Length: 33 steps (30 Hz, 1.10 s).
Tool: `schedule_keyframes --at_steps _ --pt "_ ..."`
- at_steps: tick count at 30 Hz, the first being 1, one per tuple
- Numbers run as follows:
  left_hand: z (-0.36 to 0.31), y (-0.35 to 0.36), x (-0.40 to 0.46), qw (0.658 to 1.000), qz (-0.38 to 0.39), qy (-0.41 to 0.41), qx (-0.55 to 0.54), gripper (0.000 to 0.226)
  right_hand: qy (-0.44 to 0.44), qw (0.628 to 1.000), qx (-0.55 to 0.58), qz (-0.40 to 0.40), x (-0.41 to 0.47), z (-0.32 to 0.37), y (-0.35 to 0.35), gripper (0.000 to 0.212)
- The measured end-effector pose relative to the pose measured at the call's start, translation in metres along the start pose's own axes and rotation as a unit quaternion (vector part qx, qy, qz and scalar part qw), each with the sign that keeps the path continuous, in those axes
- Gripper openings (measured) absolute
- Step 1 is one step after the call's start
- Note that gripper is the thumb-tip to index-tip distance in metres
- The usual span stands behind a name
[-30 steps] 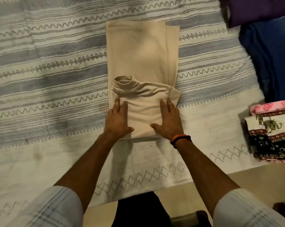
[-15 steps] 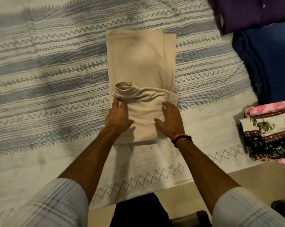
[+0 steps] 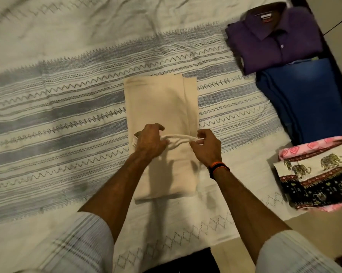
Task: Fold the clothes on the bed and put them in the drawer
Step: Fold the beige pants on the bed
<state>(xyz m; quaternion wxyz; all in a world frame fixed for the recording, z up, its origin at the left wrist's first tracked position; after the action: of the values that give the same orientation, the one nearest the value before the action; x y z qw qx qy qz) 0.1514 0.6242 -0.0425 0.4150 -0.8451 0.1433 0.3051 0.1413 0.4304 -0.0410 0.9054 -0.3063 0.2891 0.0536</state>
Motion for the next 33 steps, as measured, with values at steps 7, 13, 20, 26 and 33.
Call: schedule_keyframes --at_steps 7,13,20,26,33 --pt "-0.029 0.001 0.06 1.0 0.027 -0.002 -0.014 0.05 0.038 0.999 0.016 -0.004 0.054 0.002 -0.013 0.039" --pt "-0.06 -0.004 0.118 0.997 0.01 0.024 -0.074 0.047 0.065 0.998 -0.004 0.002 0.108 0.003 -0.006 0.062" --pt "-0.085 -0.007 0.186 0.995 -0.025 0.047 -0.083 0.061 0.001 1.0 0.008 -0.027 0.152 0.021 0.024 0.049" --pt "-0.094 -0.017 0.215 0.99 -0.091 0.018 -0.105 0.04 -0.121 0.986 -0.119 -0.008 0.153 0.042 0.056 0.051" --pt "-0.056 -0.045 0.226 0.974 -0.208 0.02 -0.092 0.042 -0.209 0.974 -0.078 0.039 0.162 0.034 0.044 0.05"
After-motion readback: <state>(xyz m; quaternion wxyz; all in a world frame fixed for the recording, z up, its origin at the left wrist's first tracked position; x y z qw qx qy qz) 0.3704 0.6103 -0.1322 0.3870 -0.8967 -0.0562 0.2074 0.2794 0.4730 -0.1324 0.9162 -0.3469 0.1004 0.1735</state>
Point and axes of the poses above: each hand's wrist, its own x-axis towards the middle knuckle, its own y-axis out of the palm, z = x × y, the point moved 4 cm from there along x, towards the middle knuckle, and after that the axes turned 7 degrees about z, right-handed, at the moved point
